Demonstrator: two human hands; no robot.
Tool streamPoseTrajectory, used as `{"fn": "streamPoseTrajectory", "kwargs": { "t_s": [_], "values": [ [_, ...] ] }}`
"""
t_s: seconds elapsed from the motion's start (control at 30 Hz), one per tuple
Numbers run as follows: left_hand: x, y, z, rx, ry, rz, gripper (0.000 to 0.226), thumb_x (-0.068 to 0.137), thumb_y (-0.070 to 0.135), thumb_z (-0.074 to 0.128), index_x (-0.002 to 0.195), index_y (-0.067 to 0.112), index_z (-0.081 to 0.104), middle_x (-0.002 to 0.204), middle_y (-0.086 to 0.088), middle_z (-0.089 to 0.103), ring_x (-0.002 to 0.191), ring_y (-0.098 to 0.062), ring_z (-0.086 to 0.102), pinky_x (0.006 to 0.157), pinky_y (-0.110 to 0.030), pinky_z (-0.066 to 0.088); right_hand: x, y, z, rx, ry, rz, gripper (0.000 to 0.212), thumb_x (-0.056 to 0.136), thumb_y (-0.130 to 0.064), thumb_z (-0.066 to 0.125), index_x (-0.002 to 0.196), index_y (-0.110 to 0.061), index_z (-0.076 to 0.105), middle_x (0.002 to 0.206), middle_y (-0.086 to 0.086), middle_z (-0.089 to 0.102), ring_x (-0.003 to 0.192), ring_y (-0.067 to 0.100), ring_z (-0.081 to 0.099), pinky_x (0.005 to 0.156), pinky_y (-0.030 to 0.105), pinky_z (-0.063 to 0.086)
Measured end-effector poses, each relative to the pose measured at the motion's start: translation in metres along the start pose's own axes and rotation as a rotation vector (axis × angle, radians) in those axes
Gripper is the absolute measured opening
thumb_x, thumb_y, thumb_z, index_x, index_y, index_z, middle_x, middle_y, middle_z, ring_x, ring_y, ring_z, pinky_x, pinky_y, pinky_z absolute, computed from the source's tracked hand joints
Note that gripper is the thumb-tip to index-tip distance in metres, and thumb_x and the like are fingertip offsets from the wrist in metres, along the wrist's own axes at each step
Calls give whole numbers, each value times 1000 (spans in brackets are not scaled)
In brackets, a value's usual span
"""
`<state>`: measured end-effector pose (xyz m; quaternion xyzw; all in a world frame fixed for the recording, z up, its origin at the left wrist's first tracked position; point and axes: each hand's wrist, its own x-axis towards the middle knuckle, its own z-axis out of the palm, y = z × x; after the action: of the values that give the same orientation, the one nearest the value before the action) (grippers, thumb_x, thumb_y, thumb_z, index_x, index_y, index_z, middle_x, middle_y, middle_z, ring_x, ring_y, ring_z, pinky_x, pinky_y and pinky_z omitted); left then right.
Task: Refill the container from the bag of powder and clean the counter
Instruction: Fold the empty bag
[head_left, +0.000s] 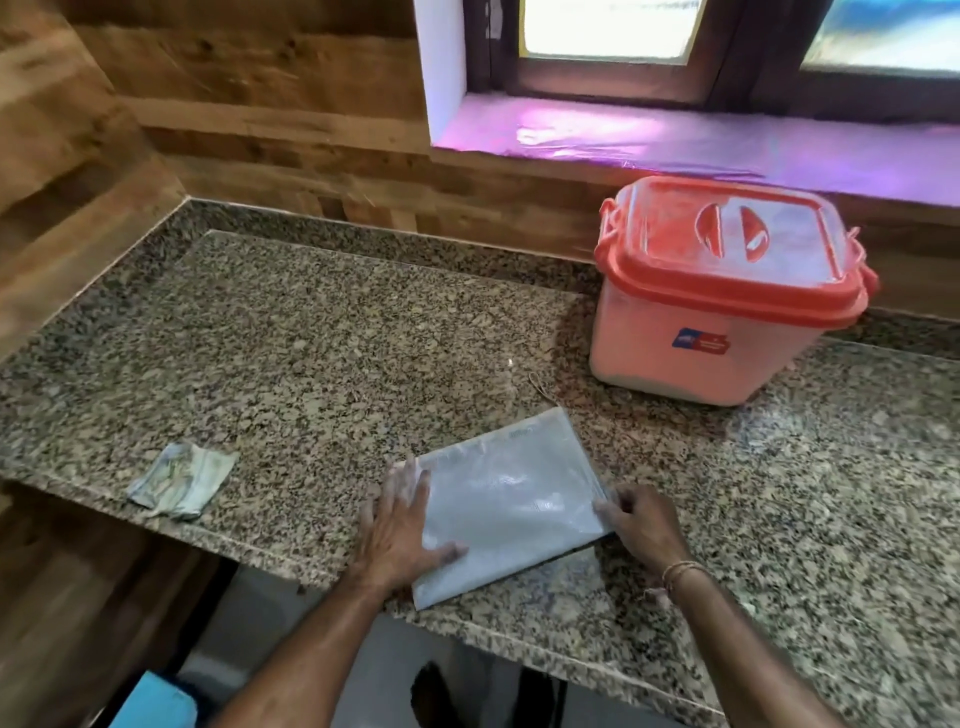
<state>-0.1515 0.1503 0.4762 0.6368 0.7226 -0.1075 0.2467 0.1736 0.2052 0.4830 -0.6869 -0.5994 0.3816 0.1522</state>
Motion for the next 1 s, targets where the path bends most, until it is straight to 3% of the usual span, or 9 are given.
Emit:
{"fn": "streamPoseTrajectory", "kwargs": {
  "t_s": [0.13, 0.23, 0.37, 0.43, 0.57, 0.7, 0.77, 0.83, 1.0],
  "values": [
    [-6, 3, 9, 18, 62, -48, 151, 43, 109, 8, 164, 20, 1, 171, -13, -18, 158, -36, -6, 124, -57, 5, 5, 1, -3, -93, -3, 19, 40, 93, -28, 69, 62, -23, 44, 61, -3, 46, 57, 16, 43, 54, 32, 28],
    [-1, 2, 3, -81, 178, -71, 113, 65, 100, 35, 151, 27, 27, 170, -15, -4, 155, -41, 7, 121, -58, 20, 7, -1, 0, -145, -3, 22, 40, 95, -29, 67, 62, -24, 44, 61, -3, 45, 56, 16, 41, 55, 33, 28],
    [-13, -2, 15, 153, 67, 6, 127, 80, 92, 33, 159, 13, -26, 161, -13, -42, 154, -32, -30, 122, -57, -10, 11, -1, 0, -161, 1, 28, 35, 96, -32, 65, 66, -23, 48, 64, -2, 50, 57, 16, 44, 55, 31, 31],
    [-20, -2, 20, 135, 33, -13, 127, 82, 91, 33, 153, 11, -35, 158, -10, -45, 148, -28, -37, 117, -53, -21, 13, -1, 5, -102, 45, 55, 31, 95, -31, 67, 68, -20, 54, 65, -3, 55, 58, 14, 48, 53, 28, 33],
    [-13, 6, 14, 121, 66, -36, 137, 69, 97, 38, 163, 7, -6, 169, -18, -22, 154, -35, -25, 118, -55, -18, 13, 1, 20, 436, 183, 233, 26, 90, -27, 74, 94, -4, 62, 91, 13, 72, 74, 22, 70, 55, 32, 60],
    [2, 14, 1, 76, 74, -82, 130, 58, 105, 34, 151, 16, 20, 169, -21, 2, 155, -39, 10, 124, -56, 10, -8, -18, 45, 943, -23, 319, 24, 97, -14, 68, 117, -1, 63, 109, 18, 76, 93, 31, 75, 74, 39, 65],
    [2, 23, -1, 100, 62, -112, 133, 53, 109, 23, 150, 19, 20, 162, -20, 18, 145, -37, 27, 119, -53, 25, -20, -29, 62, 968, -121, 400, 21, 99, -16, 65, 117, -6, 61, 110, 18, 75, 89, 34, 74, 78, 47, 64],
    [-6, 36, 4, 98, 54, -128, 127, 65, 103, 32, 157, 19, 11, 161, -18, 20, 143, -37, 29, 119, -53, 26, -20, -34, 69, 882, -93, 440, 18, 100, -17, 62, 115, -8, 59, 108, 16, 73, 85, 33, 72, 64, 41, 63],
    [-28, 68, 16, -160, -90, -252, 114, 88, 85, 36, 162, 14, -14, 169, -24, -3, 156, -45, 6, 123, -62, 13, -6, -35, 63, 672, -71, 408, 17, 102, -13, 51, 110, -5, 63, 103, 16, 73, 73, 25, 66, 45, 26, 50]
  ]
}}
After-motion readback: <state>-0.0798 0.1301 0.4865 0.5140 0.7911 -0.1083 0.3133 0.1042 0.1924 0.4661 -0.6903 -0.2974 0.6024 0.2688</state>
